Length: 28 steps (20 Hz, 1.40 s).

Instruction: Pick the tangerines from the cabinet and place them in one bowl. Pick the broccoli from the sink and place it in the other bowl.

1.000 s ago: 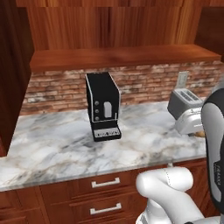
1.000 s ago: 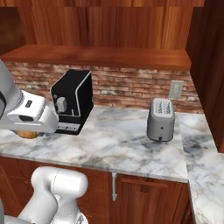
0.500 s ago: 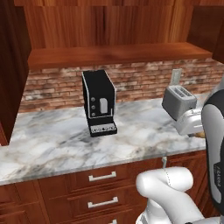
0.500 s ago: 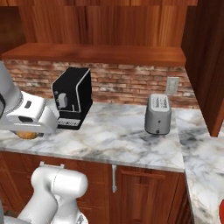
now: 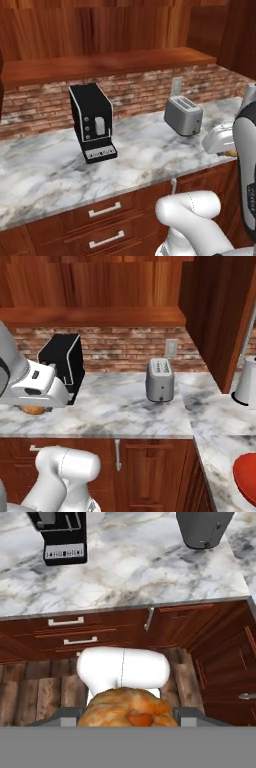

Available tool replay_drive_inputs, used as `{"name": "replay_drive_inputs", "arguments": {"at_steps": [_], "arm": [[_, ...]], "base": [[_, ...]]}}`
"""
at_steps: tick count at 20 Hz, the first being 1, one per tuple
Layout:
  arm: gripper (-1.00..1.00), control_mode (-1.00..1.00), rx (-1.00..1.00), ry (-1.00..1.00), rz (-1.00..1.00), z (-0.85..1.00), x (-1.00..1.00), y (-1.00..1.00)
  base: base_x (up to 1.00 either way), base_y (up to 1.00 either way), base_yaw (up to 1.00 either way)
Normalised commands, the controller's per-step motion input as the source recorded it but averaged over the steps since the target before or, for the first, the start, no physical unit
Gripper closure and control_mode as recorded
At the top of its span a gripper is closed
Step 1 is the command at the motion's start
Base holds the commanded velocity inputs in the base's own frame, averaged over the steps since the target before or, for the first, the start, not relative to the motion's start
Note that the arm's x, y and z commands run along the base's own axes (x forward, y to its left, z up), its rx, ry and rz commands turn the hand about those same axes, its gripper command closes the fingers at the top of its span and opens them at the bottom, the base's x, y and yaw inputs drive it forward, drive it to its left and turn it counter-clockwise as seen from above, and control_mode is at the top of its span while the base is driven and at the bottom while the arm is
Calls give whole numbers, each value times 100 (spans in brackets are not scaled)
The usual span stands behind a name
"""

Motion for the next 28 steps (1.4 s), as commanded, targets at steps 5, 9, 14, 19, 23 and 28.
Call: {"name": "replay_drive_inputs", "arguments": {"at_steps": [5, 9, 14, 19, 23, 28], "arm": [[100, 100, 0, 0, 0, 0, 0, 0], [100, 100, 0, 0, 0, 0, 0, 0], [100, 100, 0, 0, 0, 0, 0, 0], [100, 100, 0, 0, 0, 0, 0, 0], [100, 100, 0, 0, 0, 0, 0, 0], [100, 100, 0, 0, 0, 0, 0, 0]], "base": [[-8, 0, -46], [-8, 0, -47], [-10, 0, -46], [-11, 0, -45], [-6, 0, -45], [-5, 0, -42]]}}
